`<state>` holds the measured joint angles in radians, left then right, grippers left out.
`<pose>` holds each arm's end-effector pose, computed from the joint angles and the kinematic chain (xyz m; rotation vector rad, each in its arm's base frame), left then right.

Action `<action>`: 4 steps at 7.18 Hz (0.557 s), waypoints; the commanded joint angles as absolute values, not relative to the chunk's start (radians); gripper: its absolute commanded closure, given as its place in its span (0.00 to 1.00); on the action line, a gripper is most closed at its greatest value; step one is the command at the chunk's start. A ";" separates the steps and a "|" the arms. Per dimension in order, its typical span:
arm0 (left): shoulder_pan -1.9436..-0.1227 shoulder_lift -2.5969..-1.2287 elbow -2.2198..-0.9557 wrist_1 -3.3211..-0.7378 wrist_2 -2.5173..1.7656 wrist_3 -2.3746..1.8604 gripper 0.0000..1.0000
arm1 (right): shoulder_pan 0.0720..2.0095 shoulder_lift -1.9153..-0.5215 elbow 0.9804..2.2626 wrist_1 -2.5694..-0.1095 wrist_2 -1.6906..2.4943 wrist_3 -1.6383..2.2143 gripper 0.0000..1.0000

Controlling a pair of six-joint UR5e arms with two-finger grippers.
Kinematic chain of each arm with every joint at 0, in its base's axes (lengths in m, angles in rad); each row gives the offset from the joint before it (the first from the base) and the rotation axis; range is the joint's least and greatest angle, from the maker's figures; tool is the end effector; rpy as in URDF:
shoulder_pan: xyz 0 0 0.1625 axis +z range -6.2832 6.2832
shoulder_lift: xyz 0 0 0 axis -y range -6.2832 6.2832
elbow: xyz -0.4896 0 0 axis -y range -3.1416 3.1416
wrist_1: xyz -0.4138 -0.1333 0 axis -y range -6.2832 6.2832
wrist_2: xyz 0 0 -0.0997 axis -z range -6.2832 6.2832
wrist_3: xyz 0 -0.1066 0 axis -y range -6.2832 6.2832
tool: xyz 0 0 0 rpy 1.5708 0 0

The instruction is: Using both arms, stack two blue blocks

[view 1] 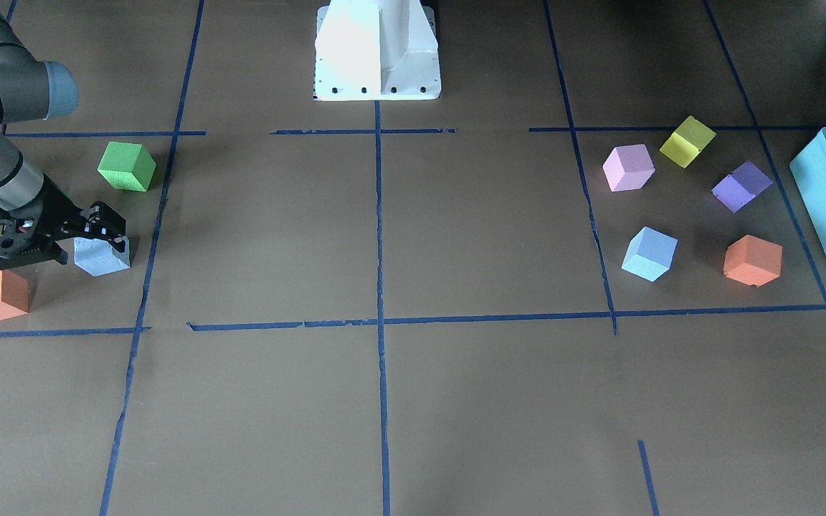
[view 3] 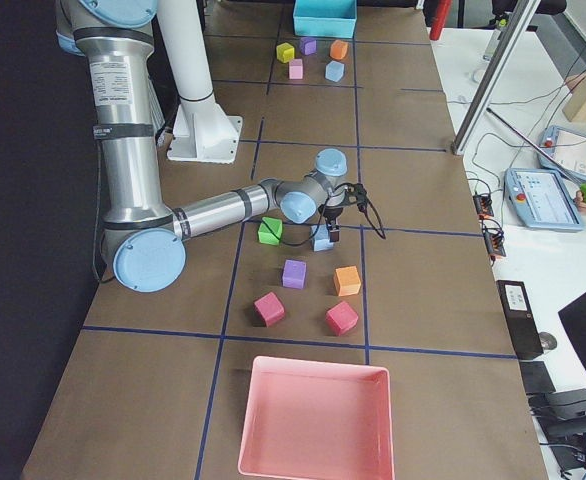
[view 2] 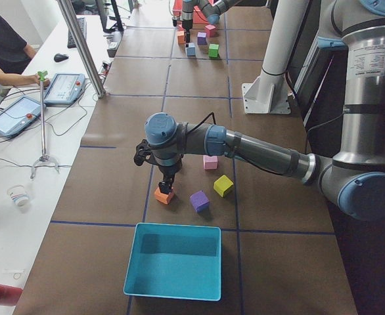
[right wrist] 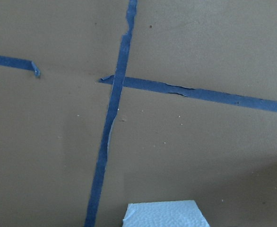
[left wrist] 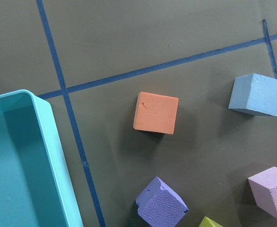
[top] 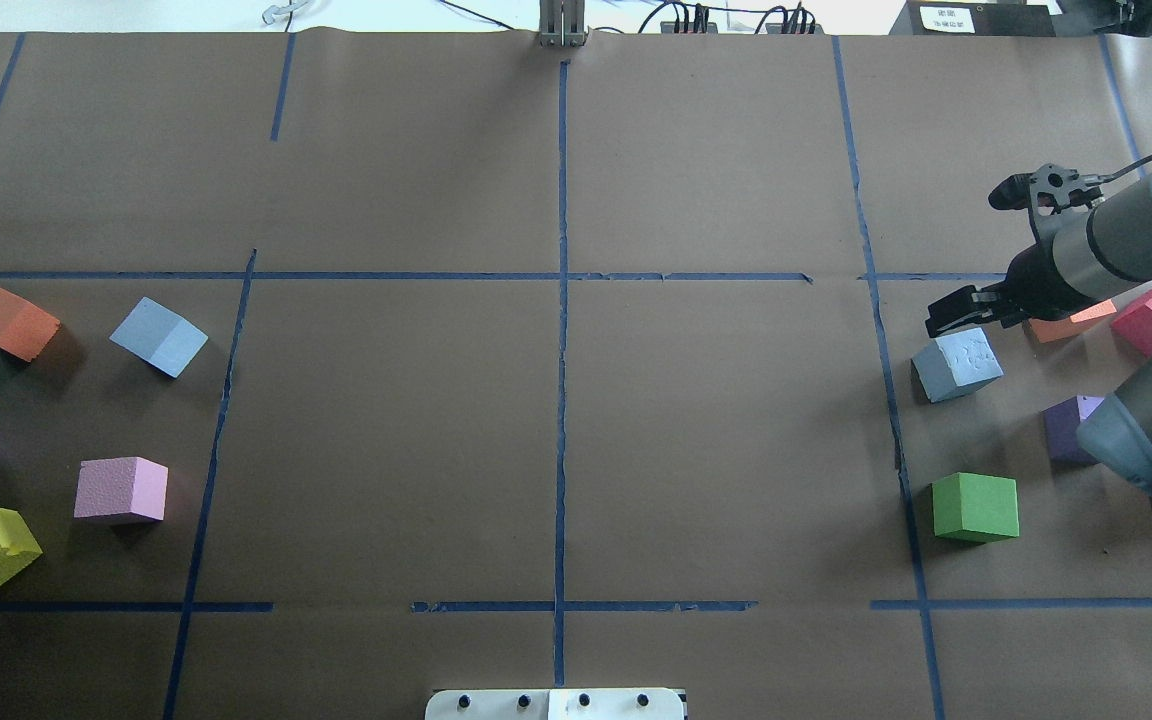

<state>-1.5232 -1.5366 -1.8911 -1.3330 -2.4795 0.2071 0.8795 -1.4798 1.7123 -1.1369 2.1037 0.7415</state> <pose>-0.0262 -0.4848 0.5957 0.1175 0.9048 0.2588 -0.3103 -0.4991 0.5653 0.1536 -0.8133 -0.1302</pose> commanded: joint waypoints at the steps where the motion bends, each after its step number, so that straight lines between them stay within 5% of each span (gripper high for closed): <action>1: -1.523 -1.536 -1.893 -1.333 -2.500 0.207 0.00 | 0.856 -1.486 1.704 -1.134 2.080 0.744 0.03; 3: -1.523 -1.536 -1.899 -1.333 -2.510 0.207 0.00 | 0.839 -1.491 1.689 -1.132 2.083 0.741 0.05; 4: -1.523 -1.536 -1.901 -1.333 -2.510 0.207 0.00 | 0.827 -1.493 1.689 -1.132 2.082 0.749 0.35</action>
<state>-1.5236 -1.5356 -1.8982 -1.3330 -2.5080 0.2071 0.8396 -1.4899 1.6916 -1.1323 2.0825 0.7422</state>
